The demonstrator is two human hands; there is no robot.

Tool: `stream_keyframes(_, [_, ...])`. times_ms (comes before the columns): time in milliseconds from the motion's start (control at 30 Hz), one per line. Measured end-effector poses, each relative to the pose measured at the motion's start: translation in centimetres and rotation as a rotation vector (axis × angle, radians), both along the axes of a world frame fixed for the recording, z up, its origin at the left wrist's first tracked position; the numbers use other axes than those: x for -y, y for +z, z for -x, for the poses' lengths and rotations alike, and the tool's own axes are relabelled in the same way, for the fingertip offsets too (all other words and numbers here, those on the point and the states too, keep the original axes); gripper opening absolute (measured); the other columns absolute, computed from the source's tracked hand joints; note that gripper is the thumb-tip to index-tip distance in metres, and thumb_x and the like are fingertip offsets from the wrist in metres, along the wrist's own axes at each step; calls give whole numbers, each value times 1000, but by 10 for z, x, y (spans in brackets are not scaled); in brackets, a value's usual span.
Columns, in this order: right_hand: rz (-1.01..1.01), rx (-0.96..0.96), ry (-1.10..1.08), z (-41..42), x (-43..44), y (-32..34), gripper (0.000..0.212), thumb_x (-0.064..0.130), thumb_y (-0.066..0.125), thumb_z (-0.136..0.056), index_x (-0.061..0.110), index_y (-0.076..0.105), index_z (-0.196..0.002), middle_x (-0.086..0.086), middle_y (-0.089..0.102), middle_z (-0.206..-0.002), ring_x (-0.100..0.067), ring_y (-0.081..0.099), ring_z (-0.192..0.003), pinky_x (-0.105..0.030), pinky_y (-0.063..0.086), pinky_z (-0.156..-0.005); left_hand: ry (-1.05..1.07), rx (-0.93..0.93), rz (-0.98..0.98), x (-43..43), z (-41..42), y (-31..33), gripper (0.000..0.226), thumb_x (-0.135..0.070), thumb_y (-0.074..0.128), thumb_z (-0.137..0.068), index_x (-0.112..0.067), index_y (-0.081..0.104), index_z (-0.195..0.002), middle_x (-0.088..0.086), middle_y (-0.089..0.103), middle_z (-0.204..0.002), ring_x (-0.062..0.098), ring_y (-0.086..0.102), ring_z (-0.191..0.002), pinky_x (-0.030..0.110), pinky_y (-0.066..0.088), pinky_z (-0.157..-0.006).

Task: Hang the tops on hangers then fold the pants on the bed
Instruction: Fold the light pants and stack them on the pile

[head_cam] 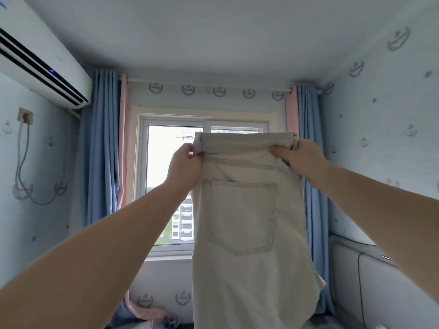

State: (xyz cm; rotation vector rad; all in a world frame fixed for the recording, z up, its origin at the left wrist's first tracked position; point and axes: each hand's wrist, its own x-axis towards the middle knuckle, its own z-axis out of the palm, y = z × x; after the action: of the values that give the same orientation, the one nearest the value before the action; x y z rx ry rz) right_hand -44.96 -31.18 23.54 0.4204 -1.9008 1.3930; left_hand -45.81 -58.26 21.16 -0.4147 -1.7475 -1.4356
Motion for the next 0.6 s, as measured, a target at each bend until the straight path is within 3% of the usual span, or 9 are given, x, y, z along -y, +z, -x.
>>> stream_keyframes(100, [34, 5, 17, -39, 2, -11, 29, 34, 80, -85, 8, 70, -81, -4, 63, -71, -15, 58, -63, -26, 49, -61, 10, 32, 13, 0, -44, -9, 18, -14, 51, -96, -16, 66, -107, 2, 69, -97, 18, 65, -82, 35, 54, -74])
stream_keyframes(233, [28, 47, 25, -85, 7, -9, 31, 38, 80, -84, 12, 66, -75, -2, 63, -69, -16, 59, -65, -18, 49, -51, 42, 71, 40, 8, -91, -7, 16, -15, 53, -97, -18, 66, -106, -1, 67, -98, 18, 66, -90, 35, 55, -78])
stream_keyframes(300, [19, 56, 34, -101, 9, -5, 32, 39, 80, -84, 11, 66, -76, -5, 64, -73, -17, 60, -68, -22, 52, -59, 33, 92, 50, 14, -110, -2, 14, -16, 54, -96, -22, 66, -102, -2, 68, -99, 18, 67, -91, 34, 57, -79])
stream_keyframes(400, [33, 69, 69, -118, 13, -7, 42, 37, 81, -84, -3, 71, -92, -11, 67, -84, -21, 63, -76, -31, 55, -71, 10, 124, 69, 25, -136, -2, 15, -14, 56, -96, -26, 65, -94, 2, 70, -102, 20, 68, -92, 36, 58, -79])
stream_keyframes(467, [30, 110, 90, -124, 21, -19, 50, 39, 81, -83, -6, 71, -102, -12, 69, -88, -19, 65, -75, -26, 57, -66, 7, 164, 68, 34, -149, -12, 15, -12, 56, -97, -23, 66, -94, 5, 70, -103, 23, 68, -92, 38, 57, -80])
stream_keyframes(600, [17, 207, 125, -126, 42, -62, 54, 41, 82, -81, -8, 71, -101, -13, 70, -81, -12, 64, -61, -17, 52, -47, -18, 257, 42, 60, -159, -56, 12, -13, 58, -97, -17, 69, -100, 7, 73, -101, 20, 69, -85, 32, 55, -72])
